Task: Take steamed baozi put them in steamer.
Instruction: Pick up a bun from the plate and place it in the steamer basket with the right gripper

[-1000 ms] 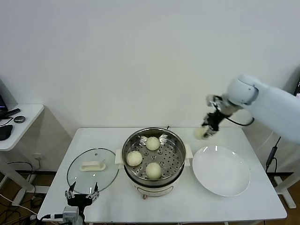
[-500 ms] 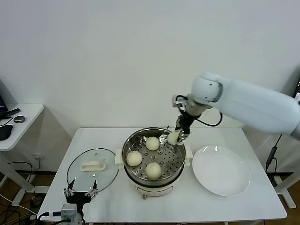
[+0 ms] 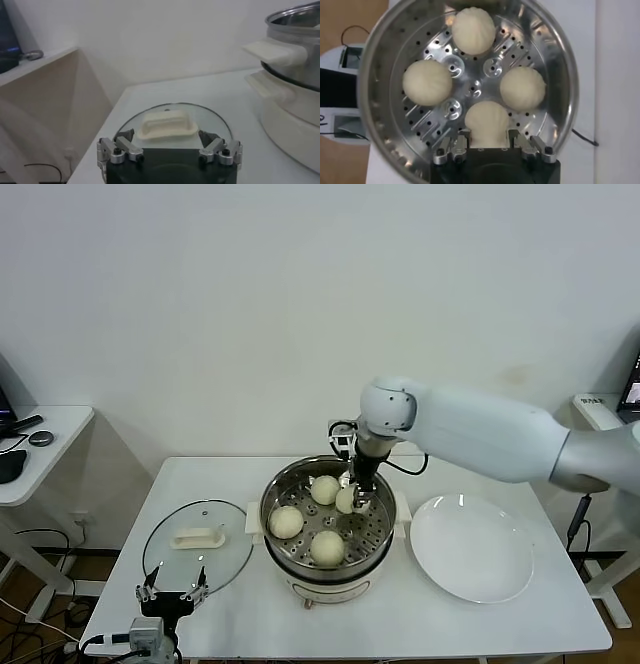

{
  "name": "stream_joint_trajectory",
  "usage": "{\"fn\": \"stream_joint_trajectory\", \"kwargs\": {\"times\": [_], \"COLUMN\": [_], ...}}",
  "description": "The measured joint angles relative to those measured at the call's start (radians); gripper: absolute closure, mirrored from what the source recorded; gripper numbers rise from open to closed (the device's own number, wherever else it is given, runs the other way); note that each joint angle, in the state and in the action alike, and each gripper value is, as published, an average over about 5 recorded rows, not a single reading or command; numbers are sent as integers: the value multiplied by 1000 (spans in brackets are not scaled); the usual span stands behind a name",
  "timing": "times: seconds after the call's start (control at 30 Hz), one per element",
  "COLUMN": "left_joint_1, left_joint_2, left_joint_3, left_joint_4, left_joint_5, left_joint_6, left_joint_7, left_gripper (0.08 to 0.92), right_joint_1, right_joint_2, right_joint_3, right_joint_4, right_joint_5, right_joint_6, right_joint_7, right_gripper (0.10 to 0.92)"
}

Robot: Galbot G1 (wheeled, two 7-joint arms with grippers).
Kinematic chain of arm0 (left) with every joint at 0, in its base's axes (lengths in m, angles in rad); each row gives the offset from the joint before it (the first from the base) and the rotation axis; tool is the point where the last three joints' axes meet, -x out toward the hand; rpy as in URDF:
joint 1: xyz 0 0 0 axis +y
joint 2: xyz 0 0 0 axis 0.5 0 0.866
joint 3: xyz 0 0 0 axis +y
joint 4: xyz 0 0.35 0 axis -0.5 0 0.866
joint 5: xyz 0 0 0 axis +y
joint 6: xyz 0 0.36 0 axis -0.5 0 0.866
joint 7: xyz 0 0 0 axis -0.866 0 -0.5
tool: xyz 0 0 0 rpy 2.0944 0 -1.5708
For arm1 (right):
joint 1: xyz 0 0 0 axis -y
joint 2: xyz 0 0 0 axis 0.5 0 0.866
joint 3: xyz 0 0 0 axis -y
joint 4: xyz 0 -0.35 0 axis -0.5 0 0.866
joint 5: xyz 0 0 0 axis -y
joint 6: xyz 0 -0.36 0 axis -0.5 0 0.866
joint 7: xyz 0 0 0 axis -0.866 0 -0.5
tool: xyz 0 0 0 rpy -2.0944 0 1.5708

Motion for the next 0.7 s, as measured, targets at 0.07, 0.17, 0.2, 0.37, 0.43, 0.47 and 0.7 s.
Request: {"fn": "stream_joint_trajectory", "kwargs": {"times": [0.07,0.17,0.2,0.37,0.43,0.47,0.7], "left_joint_1": [0,-1,-2,-2,-2,-1,4], "left_joint_2": [1,0,-1,-4,-4,-4,-11], "left_joint_3": [-1,0,1,5,5,5,3], "left_joint_4": [0,1,2,4,4,3,-3], "left_joint_5": [-2,-2,-3,-3,-3,-3,-3], "left_joint_6": [0,0,0,0,0,0,-1], "left_joint_7": [0,0,0,0,0,0,2], "left_gripper": [177,177,177,177,177,177,177], "right_joint_1": [-8,-15,-17,-28,-30,-30,-22], "right_joint_2": [6,10,11,11,10,9,-9], "right_joint_3": [-3,-7,-8,-13,-13,-13,-14], "right_joint_4": [-5,-8,-9,-11,-11,-10,9], "right_joint_5": [-13,-28,-32,-46,-49,-50,-51], "right_joint_6": [-2,-5,-6,-9,-9,-9,-10], "right_joint_7": [0,1,2,8,10,12,10], "right_gripper": [557,553,553,552,532,508,312]}}
